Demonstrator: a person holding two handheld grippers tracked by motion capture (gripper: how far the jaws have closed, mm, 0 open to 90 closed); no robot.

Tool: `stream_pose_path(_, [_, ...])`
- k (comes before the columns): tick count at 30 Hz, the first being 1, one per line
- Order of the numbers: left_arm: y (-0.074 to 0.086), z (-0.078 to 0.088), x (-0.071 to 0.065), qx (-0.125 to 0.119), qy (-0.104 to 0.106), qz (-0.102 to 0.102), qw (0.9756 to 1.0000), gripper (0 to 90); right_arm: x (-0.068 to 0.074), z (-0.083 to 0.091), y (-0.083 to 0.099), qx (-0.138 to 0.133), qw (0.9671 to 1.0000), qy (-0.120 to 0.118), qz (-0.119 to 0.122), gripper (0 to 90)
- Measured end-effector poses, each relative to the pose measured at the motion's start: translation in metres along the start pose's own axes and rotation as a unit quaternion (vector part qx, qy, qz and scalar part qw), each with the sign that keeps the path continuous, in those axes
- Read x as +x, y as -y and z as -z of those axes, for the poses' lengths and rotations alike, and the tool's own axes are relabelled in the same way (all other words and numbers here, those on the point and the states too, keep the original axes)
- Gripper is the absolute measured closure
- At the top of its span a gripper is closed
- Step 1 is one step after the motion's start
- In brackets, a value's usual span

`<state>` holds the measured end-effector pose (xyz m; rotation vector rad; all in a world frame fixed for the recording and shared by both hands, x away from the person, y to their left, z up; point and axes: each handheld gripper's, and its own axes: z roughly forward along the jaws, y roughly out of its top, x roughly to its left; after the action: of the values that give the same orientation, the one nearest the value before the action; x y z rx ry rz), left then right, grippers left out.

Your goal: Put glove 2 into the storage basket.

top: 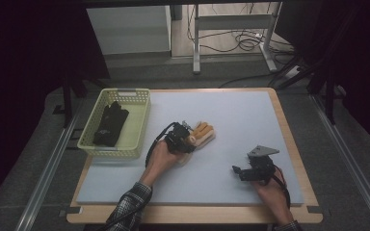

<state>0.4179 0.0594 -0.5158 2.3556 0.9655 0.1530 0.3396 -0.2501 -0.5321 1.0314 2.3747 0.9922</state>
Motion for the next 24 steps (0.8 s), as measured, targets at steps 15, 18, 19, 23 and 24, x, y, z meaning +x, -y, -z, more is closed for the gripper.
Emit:
stream_pose_path(15, [-0.009, 0.045, 0.005, -0.044, -0.011, 0.021, 0.9987, 61.3, 0.000, 0.000, 0.000, 0.000, 1.0000, 0.000, 0.000, 18.0])
stream_pose_path(18, [-0.013, 0.057, 0.008, -0.049, -0.021, 0.025, 0.9982, 61.1, 0.000, 0.000, 0.000, -0.001, 1.0000, 0.000, 0.001, 18.0])
stream_pose_path(19, [-0.013, 0.061, 0.010, -0.051, -0.026, 0.026, 0.9980, 61.1, 0.000, 0.000, 0.000, 0.000, 1.0000, 0.000, 0.000, 18.0])
stream_pose_path(23, [-0.016, 0.080, 0.017, -0.058, -0.044, 0.033, 0.9968, 61.0, 0.000, 0.000, 0.000, 0.000, 1.0000, 0.000, 0.000, 18.0])
stream_pose_path(24, [-0.017, 0.085, 0.019, -0.058, -0.050, 0.032, 0.9966, 61.0, 0.000, 0.000, 0.000, -0.001, 1.0000, 0.000, 0.001, 18.0])
